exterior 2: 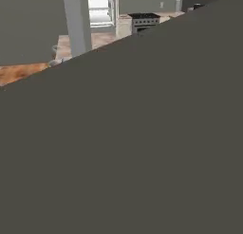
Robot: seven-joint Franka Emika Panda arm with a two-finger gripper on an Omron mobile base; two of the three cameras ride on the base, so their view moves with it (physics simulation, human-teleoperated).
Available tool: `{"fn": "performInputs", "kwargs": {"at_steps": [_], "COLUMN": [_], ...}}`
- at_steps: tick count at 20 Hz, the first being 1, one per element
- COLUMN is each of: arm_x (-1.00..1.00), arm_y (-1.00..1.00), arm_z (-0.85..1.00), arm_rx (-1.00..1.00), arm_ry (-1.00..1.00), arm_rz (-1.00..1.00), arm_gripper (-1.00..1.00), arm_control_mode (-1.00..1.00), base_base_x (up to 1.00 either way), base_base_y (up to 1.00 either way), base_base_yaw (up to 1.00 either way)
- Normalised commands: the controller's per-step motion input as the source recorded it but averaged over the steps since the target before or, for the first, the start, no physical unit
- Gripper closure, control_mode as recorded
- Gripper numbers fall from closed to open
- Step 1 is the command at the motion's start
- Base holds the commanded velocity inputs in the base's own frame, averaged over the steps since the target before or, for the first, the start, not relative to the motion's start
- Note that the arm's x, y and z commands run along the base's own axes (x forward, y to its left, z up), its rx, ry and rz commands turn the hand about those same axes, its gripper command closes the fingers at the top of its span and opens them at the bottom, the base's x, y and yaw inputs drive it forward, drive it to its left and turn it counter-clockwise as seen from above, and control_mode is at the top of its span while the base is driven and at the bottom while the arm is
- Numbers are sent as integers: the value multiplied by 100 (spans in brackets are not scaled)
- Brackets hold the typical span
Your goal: Place the cold items (mango and lime) from the fridge in one tupperware on the dining counter. Place the warm items (kebab skewer and hot dog) in the stove area in another tupperware.
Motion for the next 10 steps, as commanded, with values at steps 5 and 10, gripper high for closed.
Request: {"fn": "performInputs", "kwargs": {"at_steps": [5, 10], "arm_x": [0, 0], "arm_y": [0, 0], "arm_z": [0, 0], "arm_rx": [0, 0], "arm_ry": [0, 0], "arm_rz": [0, 0], "arm_gripper": [100, 100], "arm_control_mode": [100, 100], "base_base_x": [0, 0], "base_base_y": [100, 100], "base_base_yaw": [-45, -45]}}
